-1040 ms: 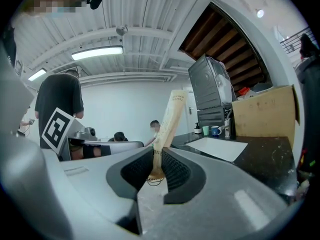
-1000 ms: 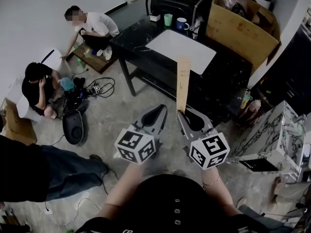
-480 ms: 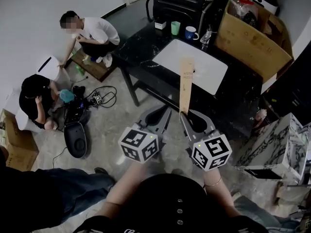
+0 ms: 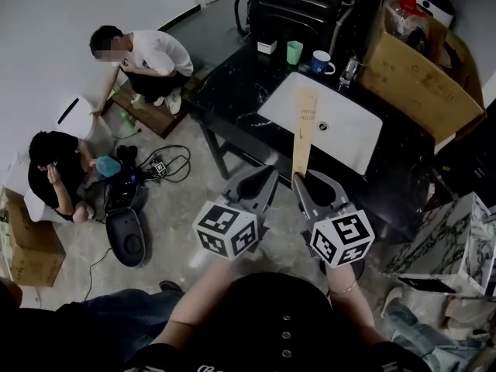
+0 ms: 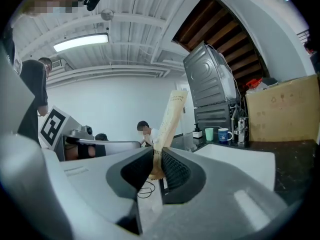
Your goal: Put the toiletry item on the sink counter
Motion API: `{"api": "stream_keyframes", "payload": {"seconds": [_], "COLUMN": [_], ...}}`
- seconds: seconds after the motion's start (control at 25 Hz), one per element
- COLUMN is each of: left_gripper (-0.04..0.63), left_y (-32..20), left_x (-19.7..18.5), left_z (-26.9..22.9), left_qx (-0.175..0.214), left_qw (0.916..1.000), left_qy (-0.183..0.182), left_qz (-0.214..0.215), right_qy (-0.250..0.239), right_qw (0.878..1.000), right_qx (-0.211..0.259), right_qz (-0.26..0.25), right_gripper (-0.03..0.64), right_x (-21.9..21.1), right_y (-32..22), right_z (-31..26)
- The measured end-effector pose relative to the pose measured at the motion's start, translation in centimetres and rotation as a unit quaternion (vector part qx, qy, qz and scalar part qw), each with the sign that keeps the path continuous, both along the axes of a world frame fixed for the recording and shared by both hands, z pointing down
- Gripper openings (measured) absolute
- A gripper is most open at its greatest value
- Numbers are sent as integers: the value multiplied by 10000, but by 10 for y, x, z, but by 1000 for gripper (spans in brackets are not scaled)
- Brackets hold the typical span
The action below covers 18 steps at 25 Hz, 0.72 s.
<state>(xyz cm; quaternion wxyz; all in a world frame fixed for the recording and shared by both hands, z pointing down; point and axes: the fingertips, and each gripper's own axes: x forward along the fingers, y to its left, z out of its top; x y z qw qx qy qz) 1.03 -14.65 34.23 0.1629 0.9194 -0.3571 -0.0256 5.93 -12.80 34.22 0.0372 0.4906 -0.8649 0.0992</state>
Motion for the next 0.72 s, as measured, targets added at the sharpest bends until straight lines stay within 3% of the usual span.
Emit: {"api": "stream_keyframes", "payload": {"seconds": [0.36, 0.72], "left_gripper": [23, 23], "left_y": [-39, -72], "left_x": [-21, -32], "left_z": [14, 20], "left_qx": [-154, -243], "left_qw": [9998, 9997], "left_qy": [7, 72], "left_qz": [113, -48], "right_qy": [57, 121], "right_qw": [9998, 9995], "right_qx": [-207, -288], "right_qz": [5, 17], "right_gripper": [55, 55], "right_x": [-34, -31], "right_y": [-40, -72], "right_z": [14, 20]}}
